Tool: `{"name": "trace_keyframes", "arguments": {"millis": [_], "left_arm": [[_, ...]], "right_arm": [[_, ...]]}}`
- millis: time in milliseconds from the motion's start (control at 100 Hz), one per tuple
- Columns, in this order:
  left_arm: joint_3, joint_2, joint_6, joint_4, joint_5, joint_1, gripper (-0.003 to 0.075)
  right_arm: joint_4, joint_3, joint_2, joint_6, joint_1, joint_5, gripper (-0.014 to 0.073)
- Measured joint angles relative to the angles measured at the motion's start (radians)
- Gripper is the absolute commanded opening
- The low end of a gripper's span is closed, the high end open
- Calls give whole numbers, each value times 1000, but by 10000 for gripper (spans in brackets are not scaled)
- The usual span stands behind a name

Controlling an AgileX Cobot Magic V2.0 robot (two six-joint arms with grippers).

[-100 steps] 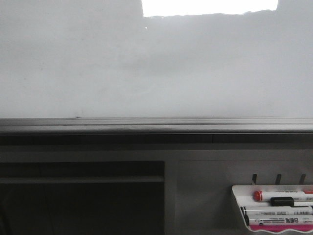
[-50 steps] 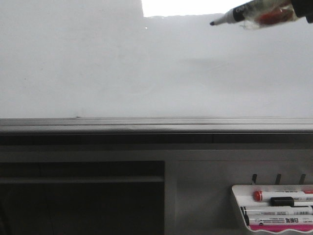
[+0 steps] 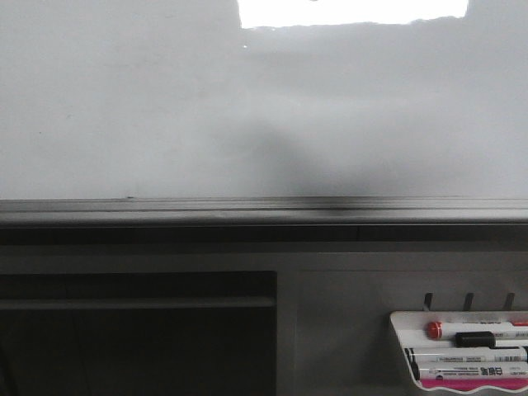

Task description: Write number 2 on whiteboard

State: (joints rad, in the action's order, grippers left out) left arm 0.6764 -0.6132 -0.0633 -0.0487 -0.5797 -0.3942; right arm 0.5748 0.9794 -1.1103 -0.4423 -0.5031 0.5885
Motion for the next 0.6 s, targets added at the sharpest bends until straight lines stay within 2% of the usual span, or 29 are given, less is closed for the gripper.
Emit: {"name": "trace_keyframes", "arguments": {"millis": [280,600], "left_arm": [[0,0,0,2,40,0,365],[0,0,0,16,47,0,365]], "right_arm": [[-76,203,-228,43,-26,68,15],[-160,347,-349,78,-26,154,15]]}}
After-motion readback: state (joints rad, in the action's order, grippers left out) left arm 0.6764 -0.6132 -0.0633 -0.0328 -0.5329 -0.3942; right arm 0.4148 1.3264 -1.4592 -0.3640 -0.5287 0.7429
